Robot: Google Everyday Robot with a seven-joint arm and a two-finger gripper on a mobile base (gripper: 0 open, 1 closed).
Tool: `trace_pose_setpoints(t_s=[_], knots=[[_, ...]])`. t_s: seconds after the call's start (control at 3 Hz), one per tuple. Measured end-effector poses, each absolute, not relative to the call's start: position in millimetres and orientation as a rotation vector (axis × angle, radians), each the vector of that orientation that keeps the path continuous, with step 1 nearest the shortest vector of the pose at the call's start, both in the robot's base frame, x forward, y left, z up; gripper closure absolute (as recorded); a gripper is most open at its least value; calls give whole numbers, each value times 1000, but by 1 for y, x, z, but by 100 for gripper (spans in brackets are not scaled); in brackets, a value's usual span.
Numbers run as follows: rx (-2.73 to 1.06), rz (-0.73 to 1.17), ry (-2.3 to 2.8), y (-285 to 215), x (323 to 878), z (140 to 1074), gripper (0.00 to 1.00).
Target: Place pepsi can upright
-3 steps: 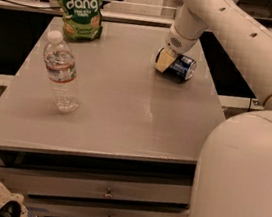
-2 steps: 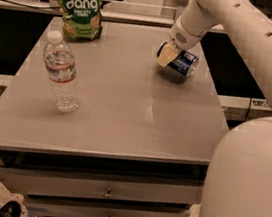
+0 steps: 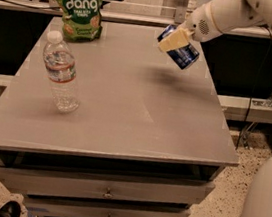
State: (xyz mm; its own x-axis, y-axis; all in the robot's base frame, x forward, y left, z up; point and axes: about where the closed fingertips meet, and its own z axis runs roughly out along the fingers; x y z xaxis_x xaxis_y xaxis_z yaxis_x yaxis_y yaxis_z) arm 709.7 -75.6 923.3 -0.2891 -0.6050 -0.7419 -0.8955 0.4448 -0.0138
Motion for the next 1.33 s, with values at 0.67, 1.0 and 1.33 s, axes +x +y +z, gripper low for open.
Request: trace_pose_setpoints(t_s=[0.67,1.0,1.33], knots=[[-1023,851,1757,-87,681,964,100],[-895,921,1686,-94,653,968,100],[-868,945,1712,-95,643,949,100]])
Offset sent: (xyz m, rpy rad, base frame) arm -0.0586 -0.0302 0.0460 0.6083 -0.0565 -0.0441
